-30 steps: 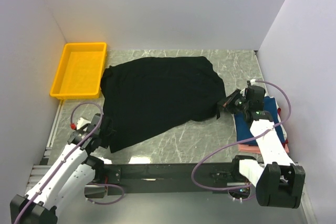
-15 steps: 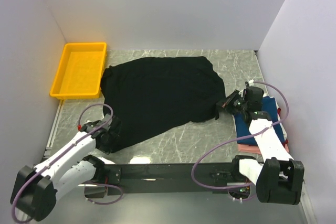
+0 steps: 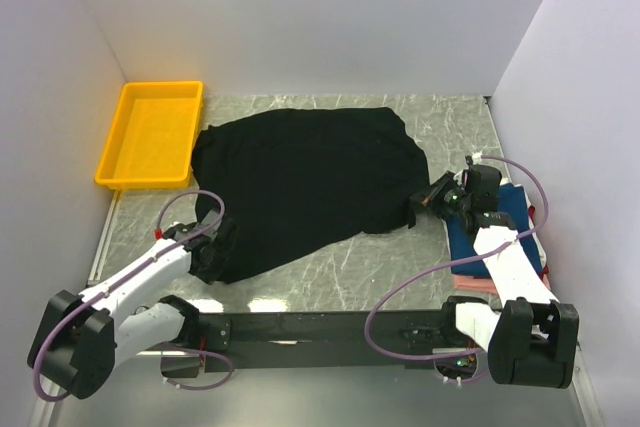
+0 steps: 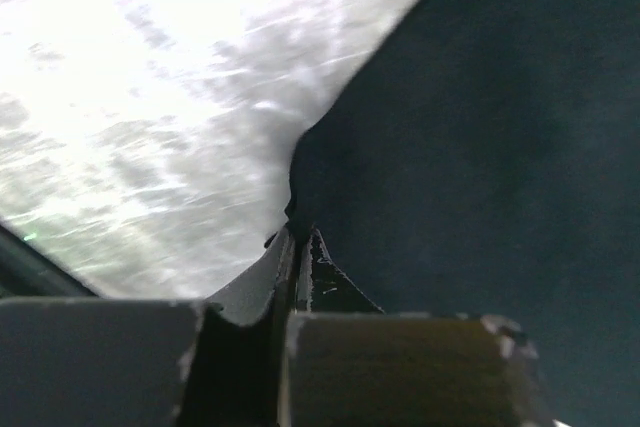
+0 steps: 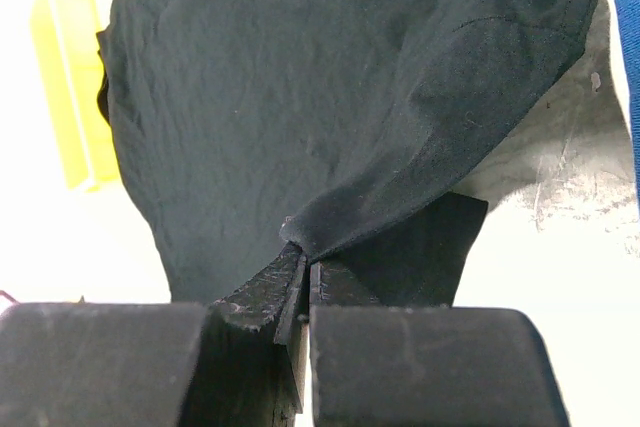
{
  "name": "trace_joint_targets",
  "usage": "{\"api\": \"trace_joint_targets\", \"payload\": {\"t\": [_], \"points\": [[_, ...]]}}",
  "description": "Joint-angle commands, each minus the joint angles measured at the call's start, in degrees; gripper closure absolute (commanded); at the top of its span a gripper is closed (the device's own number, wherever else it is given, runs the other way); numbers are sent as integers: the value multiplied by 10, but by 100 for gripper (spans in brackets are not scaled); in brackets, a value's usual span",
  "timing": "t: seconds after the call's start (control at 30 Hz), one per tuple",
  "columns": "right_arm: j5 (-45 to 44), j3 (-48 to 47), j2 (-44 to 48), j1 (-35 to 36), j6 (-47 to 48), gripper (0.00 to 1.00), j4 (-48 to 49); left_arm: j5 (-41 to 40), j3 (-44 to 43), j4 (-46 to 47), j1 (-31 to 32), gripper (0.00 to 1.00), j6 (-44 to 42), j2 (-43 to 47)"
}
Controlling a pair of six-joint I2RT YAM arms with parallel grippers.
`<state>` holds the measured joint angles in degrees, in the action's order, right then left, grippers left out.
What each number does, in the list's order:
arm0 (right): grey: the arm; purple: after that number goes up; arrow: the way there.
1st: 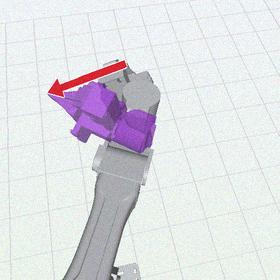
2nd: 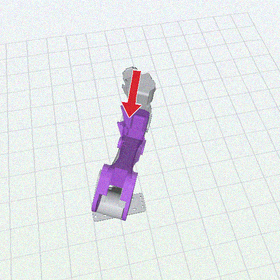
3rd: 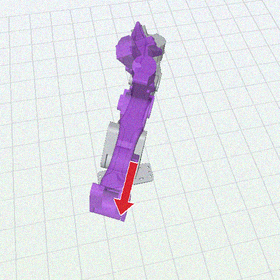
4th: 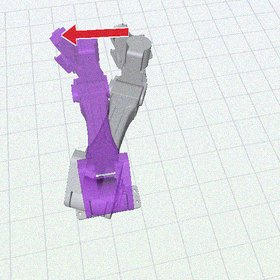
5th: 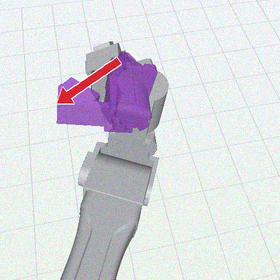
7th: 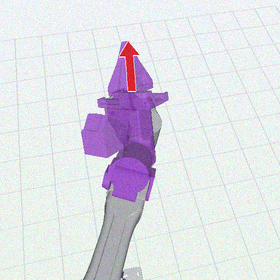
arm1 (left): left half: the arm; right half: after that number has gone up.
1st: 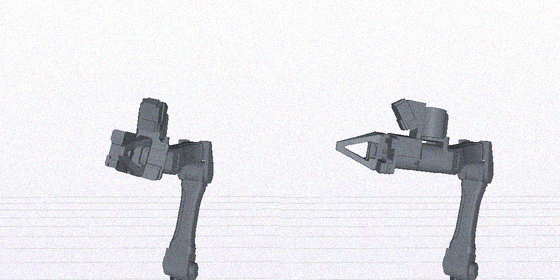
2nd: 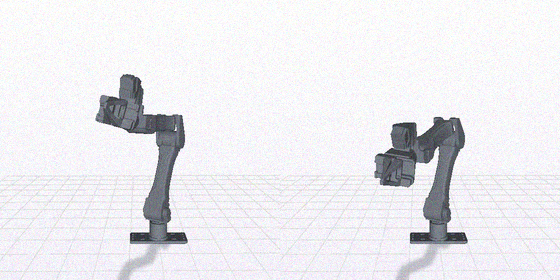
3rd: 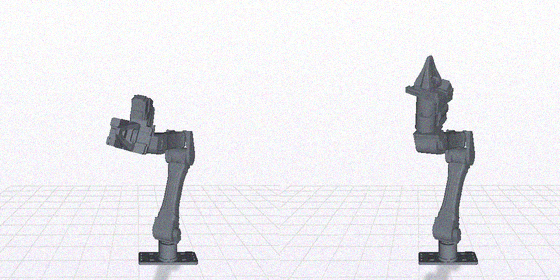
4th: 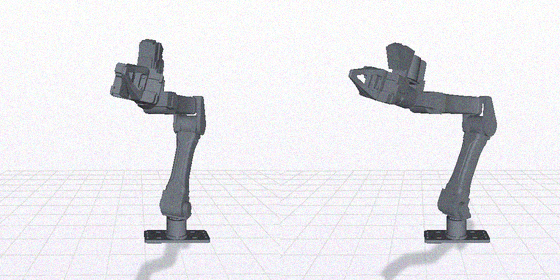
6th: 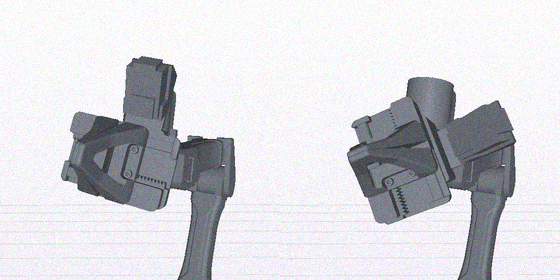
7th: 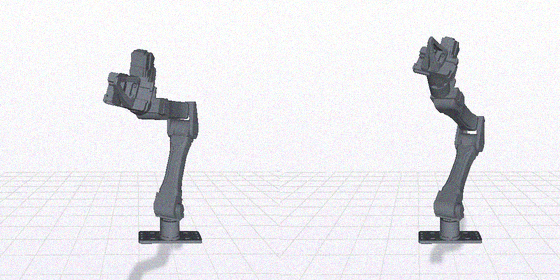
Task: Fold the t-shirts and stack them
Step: Flatten the tshirt out
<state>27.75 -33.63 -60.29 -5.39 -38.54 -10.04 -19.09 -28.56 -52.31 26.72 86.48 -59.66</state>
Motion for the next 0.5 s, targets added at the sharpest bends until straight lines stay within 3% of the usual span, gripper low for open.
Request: {"api": "trace_joint_targets", "payload": {"t": [0.0, 0.33, 0.47], "points": [[6, -4, 10, 2, 1, 100, 13, -31, -16, 51, -3, 100, -24, 16], [-10, -14, 64, 2, 8, 100, -36, -111, -141, -15, -84, 100, -144, 176], [-16, -15, 100, 2, 7, 100, -68, -127, -194, -52, -93, 100, -153, 207]]}}
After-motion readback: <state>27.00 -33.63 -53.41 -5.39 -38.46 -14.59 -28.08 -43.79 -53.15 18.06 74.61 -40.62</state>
